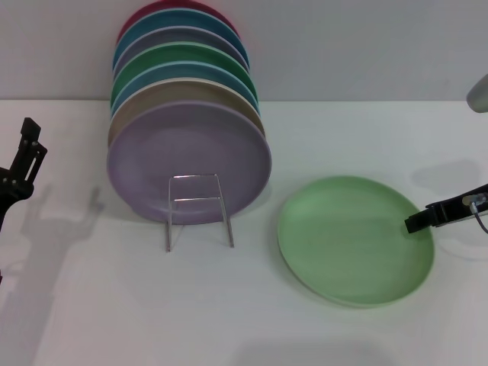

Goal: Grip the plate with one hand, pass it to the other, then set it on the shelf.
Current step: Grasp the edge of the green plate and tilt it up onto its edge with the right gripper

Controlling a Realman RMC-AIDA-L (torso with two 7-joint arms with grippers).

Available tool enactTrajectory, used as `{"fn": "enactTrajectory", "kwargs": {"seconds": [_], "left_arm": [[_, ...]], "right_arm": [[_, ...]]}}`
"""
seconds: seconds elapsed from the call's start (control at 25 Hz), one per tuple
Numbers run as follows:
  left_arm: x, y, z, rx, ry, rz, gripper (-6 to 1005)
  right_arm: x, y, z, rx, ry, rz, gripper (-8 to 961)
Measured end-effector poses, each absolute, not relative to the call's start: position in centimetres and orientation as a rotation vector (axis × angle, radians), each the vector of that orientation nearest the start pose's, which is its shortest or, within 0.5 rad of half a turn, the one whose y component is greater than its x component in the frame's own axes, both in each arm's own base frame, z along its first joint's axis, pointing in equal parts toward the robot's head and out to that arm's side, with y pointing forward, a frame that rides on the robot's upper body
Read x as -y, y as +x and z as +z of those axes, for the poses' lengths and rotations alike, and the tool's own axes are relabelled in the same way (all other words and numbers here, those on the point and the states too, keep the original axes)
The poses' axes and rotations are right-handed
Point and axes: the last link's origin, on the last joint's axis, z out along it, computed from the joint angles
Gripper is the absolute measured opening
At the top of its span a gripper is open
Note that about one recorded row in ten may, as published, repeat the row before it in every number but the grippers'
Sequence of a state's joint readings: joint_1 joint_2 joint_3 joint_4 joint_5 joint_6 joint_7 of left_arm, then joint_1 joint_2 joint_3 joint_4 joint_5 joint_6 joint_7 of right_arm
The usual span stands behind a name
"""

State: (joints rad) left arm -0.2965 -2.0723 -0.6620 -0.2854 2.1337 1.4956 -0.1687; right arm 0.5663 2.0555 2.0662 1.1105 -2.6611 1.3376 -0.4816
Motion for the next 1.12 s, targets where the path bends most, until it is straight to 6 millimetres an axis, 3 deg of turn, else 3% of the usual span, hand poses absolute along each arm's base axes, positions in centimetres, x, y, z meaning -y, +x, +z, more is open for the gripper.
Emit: {"fn": "enactTrajectory", "kwargs": {"seconds": [0.84, 1.12], "left_arm": [[-28.28, -30.67, -0.04, 0.432, -1.458, -0.993, 832], [-28.25, -30.68, 0.09, 0.422, -1.456, -0.994, 832]], "right_arm": [[-37.77, 27.33, 3.1, -1.421, -2.158, -0.261, 465], [-37.79, 27.53, 2.97, -1.422, -2.154, -0.273, 336]]}}
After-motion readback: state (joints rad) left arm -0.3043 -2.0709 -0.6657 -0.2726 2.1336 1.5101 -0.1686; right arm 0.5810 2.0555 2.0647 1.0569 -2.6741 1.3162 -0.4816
